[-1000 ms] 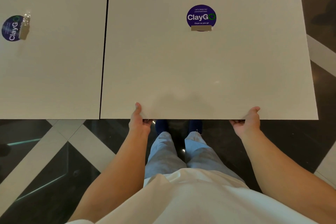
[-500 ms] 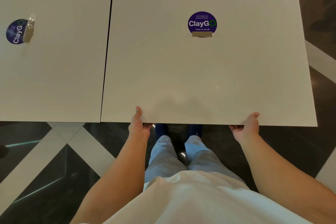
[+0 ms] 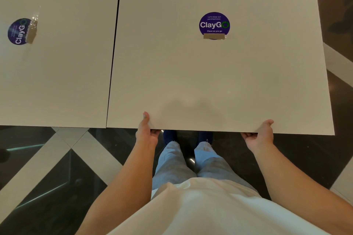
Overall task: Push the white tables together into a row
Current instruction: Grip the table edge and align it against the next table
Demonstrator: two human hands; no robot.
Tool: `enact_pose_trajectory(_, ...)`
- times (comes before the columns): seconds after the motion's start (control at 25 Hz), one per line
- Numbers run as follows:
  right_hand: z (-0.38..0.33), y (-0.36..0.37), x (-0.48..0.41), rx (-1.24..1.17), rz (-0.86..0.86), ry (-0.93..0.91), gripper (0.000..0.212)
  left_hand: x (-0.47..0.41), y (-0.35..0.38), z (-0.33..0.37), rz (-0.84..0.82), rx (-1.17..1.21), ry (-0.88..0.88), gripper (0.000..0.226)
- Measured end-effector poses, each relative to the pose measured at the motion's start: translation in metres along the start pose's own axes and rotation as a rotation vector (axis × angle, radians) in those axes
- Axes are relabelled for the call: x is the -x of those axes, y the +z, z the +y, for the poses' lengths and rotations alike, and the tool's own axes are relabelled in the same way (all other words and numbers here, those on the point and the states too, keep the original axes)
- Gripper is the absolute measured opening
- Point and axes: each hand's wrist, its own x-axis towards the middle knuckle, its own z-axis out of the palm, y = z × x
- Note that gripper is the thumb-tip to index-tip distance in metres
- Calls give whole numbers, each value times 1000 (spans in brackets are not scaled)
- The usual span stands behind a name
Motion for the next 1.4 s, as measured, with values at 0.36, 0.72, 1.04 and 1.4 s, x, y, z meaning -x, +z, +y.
enact_pose_trajectory(0.36,1,-2,-2,0,1,2,44,2,-1,0,10,7,-6,40)
enact_pose_trajectory(0.72,2,-2,-1,-2,3,-4,43,6,1,0,9,-1,-16,39)
enact_pose_trajectory(1.04,2,-1,2,-11,4,2,49,9,1,-1,22,0,-24,37)
enact_pose_trajectory(1.4,3,-1,1,-16,0,16,49,9,-2,2,-1,-24,-24,38)
